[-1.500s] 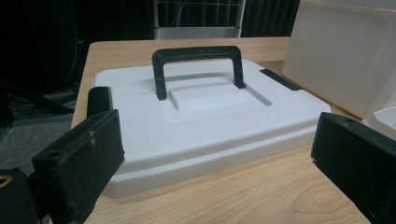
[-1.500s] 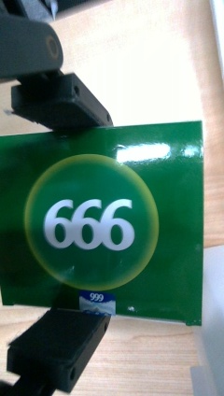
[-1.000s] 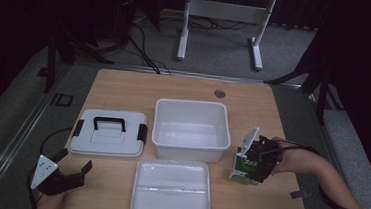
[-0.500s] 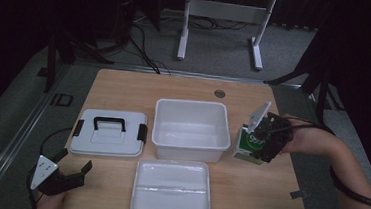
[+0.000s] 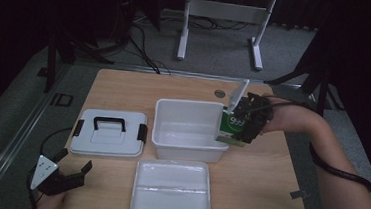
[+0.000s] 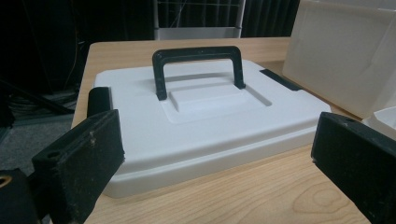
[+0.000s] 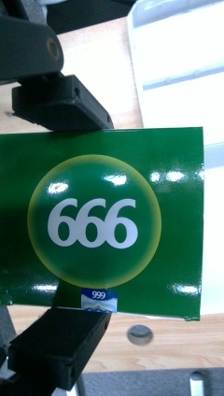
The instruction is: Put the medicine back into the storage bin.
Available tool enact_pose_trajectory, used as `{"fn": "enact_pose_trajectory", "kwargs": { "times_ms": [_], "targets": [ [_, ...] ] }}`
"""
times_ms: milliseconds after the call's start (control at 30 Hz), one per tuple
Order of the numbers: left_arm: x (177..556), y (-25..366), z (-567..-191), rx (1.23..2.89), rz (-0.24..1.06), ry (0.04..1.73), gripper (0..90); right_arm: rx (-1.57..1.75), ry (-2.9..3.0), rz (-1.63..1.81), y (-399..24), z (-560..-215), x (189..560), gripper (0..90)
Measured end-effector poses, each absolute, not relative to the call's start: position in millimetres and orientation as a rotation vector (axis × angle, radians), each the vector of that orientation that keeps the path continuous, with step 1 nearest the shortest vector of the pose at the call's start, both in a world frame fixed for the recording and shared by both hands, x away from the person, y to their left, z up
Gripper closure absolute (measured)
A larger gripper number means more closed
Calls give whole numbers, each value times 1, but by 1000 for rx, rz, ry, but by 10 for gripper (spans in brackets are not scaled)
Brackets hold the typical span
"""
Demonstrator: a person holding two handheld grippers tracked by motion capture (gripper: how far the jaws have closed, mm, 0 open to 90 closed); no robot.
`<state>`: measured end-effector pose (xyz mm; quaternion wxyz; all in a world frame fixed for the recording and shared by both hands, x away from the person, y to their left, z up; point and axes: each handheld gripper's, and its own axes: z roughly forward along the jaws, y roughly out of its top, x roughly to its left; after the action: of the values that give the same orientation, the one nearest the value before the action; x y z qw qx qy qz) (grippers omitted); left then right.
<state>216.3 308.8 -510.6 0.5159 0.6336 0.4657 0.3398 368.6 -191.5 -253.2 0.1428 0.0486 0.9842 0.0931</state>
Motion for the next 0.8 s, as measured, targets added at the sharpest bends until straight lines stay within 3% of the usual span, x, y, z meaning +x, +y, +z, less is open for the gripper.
{"fn": "enact_pose_trajectory", "kwargs": {
  "times_ms": [367,800],
  "targets": [
    [216,309,-511,1522,817,1115,22,63,2845,262,-144,-253,388,154],
    [216,308,-511,1522,817,1110,22,1,2888,198,-105,-291,406,154]
  ]
}}
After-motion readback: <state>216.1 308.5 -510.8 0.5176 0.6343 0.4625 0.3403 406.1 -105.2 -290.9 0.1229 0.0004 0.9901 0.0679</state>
